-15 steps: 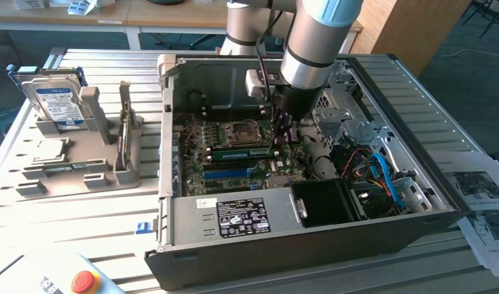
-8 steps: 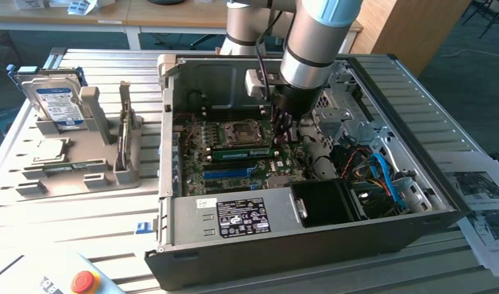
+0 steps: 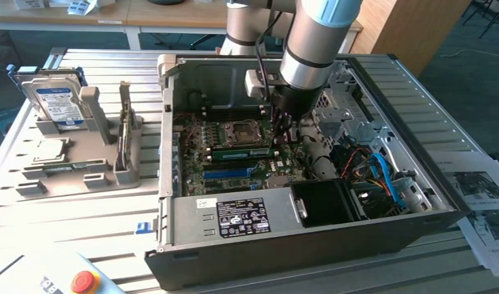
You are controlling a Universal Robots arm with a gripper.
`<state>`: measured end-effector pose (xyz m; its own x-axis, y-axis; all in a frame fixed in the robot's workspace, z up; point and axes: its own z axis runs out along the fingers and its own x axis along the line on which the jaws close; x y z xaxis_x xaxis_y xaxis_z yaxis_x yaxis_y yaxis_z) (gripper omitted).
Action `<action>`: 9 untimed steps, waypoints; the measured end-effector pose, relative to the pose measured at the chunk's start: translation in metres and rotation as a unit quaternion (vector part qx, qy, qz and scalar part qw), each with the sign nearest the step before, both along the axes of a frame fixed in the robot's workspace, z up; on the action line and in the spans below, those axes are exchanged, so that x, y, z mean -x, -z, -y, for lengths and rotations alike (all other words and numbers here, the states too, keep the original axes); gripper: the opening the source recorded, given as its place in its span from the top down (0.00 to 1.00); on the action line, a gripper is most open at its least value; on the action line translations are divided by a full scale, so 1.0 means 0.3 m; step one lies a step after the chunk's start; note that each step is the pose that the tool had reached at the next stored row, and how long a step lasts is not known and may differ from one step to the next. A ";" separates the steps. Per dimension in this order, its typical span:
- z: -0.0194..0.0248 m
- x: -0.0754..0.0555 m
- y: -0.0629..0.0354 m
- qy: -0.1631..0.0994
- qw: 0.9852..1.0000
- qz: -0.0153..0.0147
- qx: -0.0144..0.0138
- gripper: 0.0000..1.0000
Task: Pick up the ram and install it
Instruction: 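Press down the ram until it locks into place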
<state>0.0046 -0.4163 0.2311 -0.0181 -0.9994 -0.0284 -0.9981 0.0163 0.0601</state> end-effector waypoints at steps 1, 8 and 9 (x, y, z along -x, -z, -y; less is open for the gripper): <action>0.000 0.000 0.000 0.000 1.000 0.000 0.000 0.90; 0.000 0.000 0.003 0.000 1.000 0.000 0.000 0.90; 0.000 0.000 0.003 0.000 1.000 0.000 0.000 0.90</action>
<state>0.0046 -0.4163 0.2302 -0.0181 -0.9994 -0.0286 -0.9981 0.0164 0.0601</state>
